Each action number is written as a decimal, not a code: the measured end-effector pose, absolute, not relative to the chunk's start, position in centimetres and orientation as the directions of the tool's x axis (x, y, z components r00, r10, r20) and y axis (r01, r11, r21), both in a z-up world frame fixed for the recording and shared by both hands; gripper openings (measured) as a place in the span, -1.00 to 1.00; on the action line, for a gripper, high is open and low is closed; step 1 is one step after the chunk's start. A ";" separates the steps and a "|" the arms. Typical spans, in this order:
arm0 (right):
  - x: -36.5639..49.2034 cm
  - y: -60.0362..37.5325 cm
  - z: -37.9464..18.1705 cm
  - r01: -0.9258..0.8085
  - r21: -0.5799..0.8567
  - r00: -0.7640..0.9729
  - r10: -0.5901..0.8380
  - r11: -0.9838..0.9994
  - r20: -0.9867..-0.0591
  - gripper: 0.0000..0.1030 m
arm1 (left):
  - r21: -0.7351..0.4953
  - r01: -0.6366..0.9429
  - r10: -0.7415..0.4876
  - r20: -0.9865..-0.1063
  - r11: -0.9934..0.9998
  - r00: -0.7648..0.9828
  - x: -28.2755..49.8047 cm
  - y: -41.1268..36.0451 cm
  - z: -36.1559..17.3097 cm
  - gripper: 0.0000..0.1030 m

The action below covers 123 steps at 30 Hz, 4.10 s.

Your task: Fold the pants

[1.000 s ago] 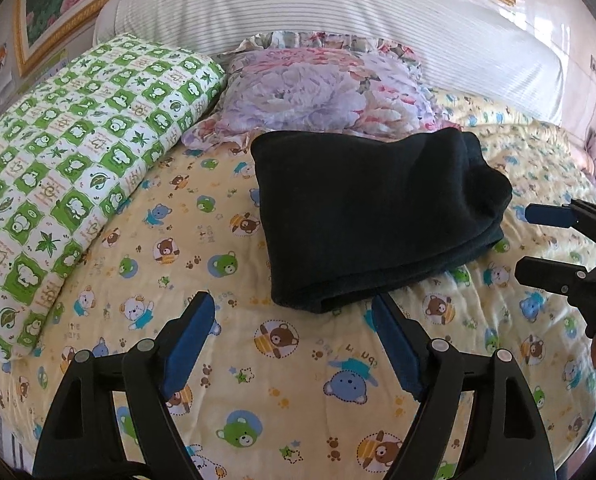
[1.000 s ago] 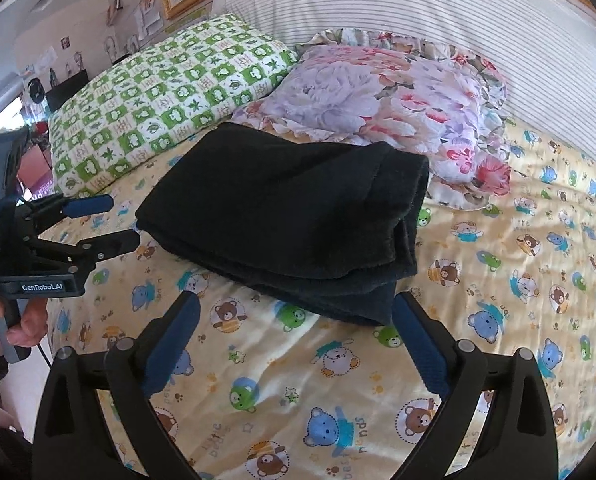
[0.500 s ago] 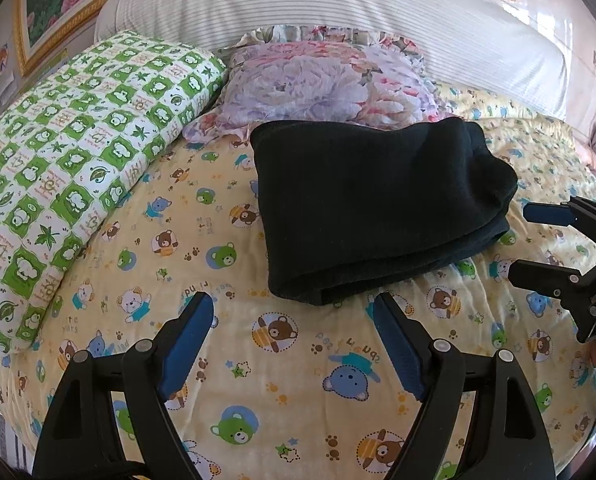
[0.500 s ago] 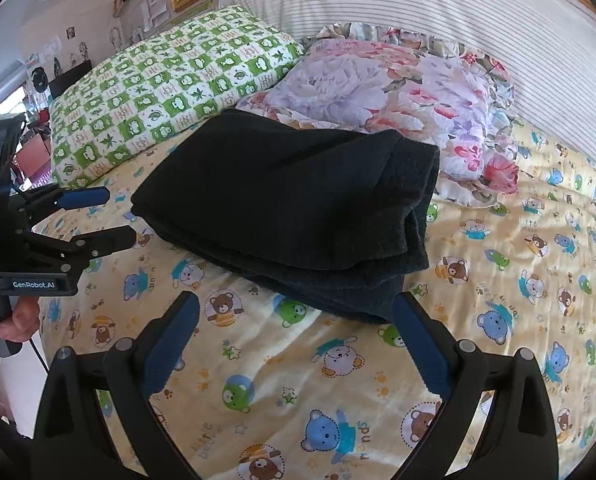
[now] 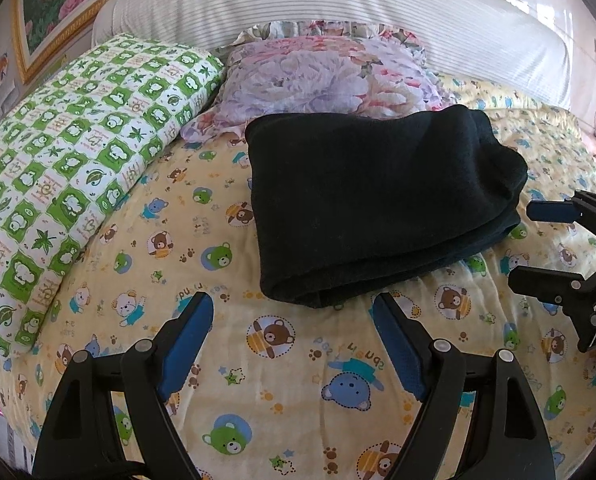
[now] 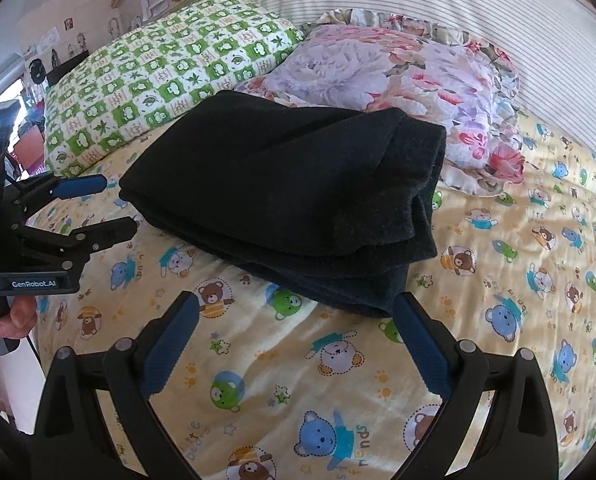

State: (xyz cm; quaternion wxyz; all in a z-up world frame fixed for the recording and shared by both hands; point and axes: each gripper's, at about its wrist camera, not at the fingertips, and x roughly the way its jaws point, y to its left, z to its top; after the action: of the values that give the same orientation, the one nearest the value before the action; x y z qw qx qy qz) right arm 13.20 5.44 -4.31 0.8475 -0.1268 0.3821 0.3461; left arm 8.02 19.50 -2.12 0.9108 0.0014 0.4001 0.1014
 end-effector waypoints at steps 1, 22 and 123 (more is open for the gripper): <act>13.2 5.5 -4.3 -0.685 0.046 0.469 0.488 0.728 -0.736 0.89 | 0.086 -0.182 0.186 -0.729 0.980 0.659 8.1 19.5 -2.1 0.61; 13.4 6.4 -4.1 -0.694 0.040 0.470 0.495 0.719 -0.730 0.89 | 0.098 -0.179 0.193 -0.728 0.979 0.658 8.3 19.5 -2.2 0.61; 14.2 5.2 -3.7 -0.659 0.085 0.485 0.508 0.747 -0.712 0.90 | 0.113 -0.182 0.208 -0.709 0.977 0.674 9.6 19.3 -1.2 0.62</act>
State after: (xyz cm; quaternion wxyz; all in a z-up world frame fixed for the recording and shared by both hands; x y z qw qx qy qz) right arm 14.21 5.24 -3.68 0.8557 -0.1002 0.3761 0.3409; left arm 9.58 19.32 -1.18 0.9148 0.0162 0.3892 0.1066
